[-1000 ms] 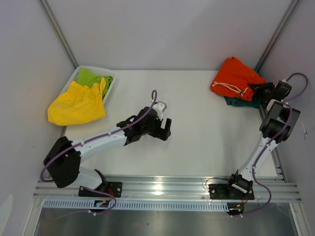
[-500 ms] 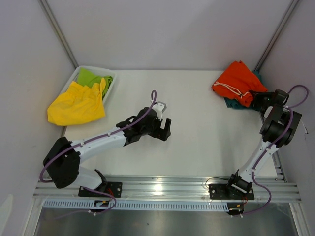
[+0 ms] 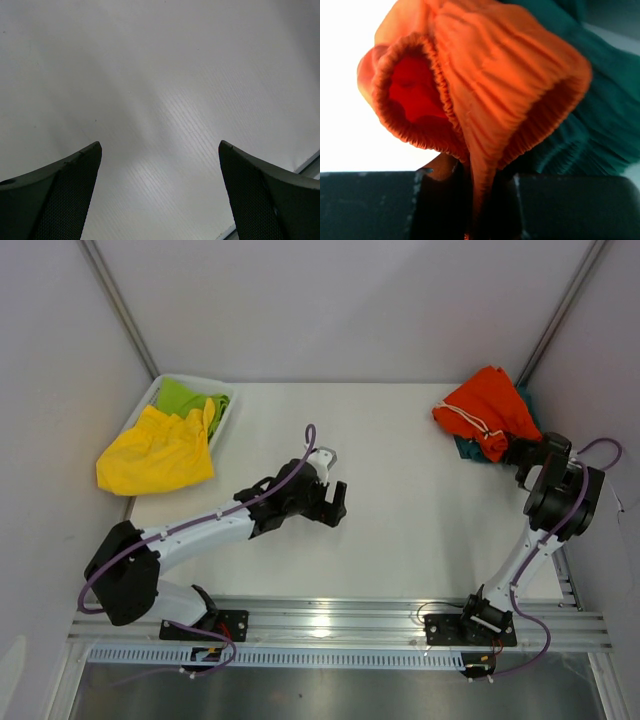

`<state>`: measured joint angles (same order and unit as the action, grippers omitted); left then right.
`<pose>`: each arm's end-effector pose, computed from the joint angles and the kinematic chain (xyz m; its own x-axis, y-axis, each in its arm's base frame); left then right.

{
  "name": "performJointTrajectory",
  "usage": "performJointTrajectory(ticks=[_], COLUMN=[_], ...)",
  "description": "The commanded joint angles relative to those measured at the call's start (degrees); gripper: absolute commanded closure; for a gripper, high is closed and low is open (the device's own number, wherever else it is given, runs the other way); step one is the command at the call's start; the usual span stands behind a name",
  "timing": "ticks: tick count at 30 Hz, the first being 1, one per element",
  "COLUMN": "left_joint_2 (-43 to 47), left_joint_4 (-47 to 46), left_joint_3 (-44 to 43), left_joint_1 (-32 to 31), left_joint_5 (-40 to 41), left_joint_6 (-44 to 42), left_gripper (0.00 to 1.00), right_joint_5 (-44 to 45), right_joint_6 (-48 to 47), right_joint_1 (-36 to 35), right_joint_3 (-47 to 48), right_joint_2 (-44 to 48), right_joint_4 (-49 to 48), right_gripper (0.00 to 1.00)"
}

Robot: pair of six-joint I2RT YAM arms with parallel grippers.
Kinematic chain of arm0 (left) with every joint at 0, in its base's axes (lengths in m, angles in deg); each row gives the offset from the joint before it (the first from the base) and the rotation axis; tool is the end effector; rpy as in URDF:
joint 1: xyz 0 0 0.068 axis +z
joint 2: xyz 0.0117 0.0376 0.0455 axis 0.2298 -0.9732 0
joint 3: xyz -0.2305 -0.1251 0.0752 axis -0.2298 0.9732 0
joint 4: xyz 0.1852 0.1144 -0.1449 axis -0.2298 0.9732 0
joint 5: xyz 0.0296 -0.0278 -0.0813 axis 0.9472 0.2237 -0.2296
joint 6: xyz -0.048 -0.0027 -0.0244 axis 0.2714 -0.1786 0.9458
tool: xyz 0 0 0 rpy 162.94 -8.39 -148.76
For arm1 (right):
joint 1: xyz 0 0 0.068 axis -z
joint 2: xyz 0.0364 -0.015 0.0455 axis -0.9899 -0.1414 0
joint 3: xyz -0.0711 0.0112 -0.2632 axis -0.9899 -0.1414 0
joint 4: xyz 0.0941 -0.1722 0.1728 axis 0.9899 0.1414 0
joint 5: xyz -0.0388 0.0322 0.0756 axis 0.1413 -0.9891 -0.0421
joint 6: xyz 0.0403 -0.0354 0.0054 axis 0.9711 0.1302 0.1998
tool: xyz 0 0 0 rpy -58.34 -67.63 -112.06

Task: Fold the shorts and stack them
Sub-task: Neatly place the folded shorts to the corner

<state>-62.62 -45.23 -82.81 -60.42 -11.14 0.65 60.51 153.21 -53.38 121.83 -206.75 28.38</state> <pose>0.2058 -0.2194 0.2409 -0.6249 0.1966 -0.7556 0.5348 0.8128 -0.2308 0.3945 -0.2016 0.1245 0.1407 0.9898 -0.0239 0.4118 -0.0365 0.9106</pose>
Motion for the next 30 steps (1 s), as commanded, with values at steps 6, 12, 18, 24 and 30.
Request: performJointTrajectory(ticks=[6, 12, 18, 24, 30], left_joint_2=[3.30, 4.36, 4.01, 4.10, 4.36], left_joint_4=[-1.06, -0.80, -0.89, -1.24, -1.06], left_joint_3=[0.89, 1.41, 1.33, 1.41, 1.15], left_joint_1=[-0.06, -0.06, 0.03, 0.03, 0.03], left_joint_5=[-0.42, 0.02, 0.03, 0.03, -0.33], left_joint_6=[-1.45, -2.15, -2.50, -2.33, -2.15], left_gripper=[0.01, 0.01, 0.01, 0.01, 0.01], right_joint_5=[28.40, 31.84, 28.32, 30.17, 33.51], right_joint_6=[24.36, 29.37, 26.31, 25.07, 26.29], right_joint_1=[-4.57, -6.34, -7.22, -10.20, -12.84], right_joint_3=[-8.51, -10.71, -8.52, -7.03, -6.41], right_joint_2=[7.25, 3.23, 1.63, 4.79, 6.29], right_joint_4=[-3.32, -16.40, -15.56, -9.40, -5.97], right_gripper=[1.00, 0.98, 1.00, 0.99, 0.97])
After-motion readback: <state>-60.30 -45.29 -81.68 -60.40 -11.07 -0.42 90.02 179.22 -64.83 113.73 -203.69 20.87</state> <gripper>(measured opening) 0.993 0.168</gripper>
